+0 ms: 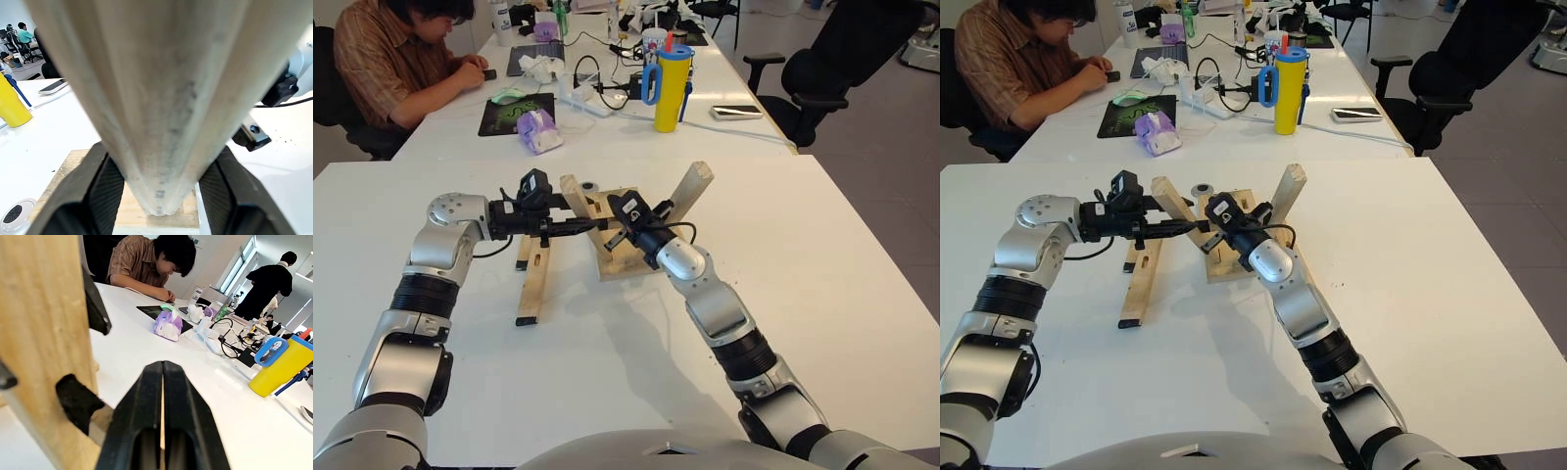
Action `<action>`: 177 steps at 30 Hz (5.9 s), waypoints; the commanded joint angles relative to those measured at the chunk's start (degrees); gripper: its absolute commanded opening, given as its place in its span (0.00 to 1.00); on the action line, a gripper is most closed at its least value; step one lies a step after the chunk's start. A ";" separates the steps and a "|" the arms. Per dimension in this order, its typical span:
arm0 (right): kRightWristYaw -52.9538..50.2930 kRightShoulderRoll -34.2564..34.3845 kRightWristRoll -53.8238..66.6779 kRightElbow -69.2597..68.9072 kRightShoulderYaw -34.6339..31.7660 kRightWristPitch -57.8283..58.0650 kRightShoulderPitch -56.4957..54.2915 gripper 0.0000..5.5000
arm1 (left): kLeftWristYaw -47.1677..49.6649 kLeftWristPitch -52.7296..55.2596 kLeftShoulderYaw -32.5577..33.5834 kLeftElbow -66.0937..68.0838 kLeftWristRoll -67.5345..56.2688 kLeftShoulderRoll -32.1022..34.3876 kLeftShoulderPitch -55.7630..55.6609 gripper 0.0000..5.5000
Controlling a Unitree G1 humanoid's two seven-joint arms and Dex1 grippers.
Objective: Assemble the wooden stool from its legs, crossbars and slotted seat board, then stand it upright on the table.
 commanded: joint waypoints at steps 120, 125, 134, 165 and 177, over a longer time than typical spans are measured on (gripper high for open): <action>20.90 -1.38 16.95 0.12 -0.86 10.75 -1.66 0.00 | 70.84 20.23 8.86 -44.53 20.17 -20.90 28.98 0.42; 19.53 -6.95 20.27 -17.14 -1.39 21.39 12.56 0.00 | 72.05 20.35 9.48 -46.43 21.19 -22.17 31.74 0.42; 3.67 -8.99 21.06 -21.60 -28.19 15.52 13.89 0.00 | 74.83 16.32 11.82 -53.21 24.16 -23.17 32.58 0.42; 22.84 -12.86 15.96 2.72 -9.78 -0.84 -7.37 0.00 | 13.46 17.34 8.48 -29.54 14.15 14.76 27.68 0.42; 27.06 -7.85 14.84 -4.04 3.29 3.25 -4.84 0.00 | 8.62 39.00 4.19 -49.71 -2.63 17.49 32.75 0.42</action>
